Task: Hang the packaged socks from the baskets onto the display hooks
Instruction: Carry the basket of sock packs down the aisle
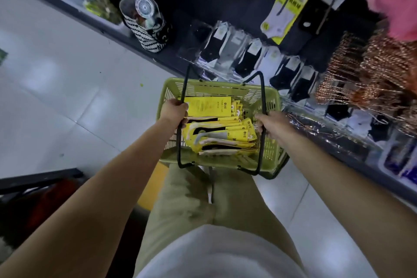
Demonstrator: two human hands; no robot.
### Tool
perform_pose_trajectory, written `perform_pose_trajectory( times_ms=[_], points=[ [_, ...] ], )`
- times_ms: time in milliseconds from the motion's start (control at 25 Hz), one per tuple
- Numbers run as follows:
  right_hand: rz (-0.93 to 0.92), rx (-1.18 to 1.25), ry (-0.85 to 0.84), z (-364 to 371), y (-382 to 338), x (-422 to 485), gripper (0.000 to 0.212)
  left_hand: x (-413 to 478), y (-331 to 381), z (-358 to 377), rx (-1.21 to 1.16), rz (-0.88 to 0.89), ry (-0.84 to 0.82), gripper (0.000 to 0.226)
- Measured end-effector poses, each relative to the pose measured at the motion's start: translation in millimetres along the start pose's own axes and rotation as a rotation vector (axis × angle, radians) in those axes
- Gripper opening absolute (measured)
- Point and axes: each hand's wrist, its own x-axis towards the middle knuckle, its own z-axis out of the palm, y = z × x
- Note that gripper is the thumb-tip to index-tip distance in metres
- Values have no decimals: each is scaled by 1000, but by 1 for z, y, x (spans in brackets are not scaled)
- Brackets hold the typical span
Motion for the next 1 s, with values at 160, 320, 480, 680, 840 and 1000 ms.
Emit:
perform_pose_trajectory(
  times_ms=[160,320,480,680,840,1000],
  points=[
    [31,14,9,19,-20,15,17,31,17,-17,30,-3,-39,19],
    [53,72,31,56,-40,41,19,81,33,-40,34,-13,-82,17],
    [110,193,79,111,-55,70,26,142,48,-67,147,16,-153,16],
    [193,346,176,190,-79,102,30,220,54,-128,219,51,-270,14],
    [187,323,203,254,-96,139,32,286,45,-173,211,52,-228,18],
    [162,341,139,305,-86,195,27,350,11,-173,223,100,-187,8]
  ],
)
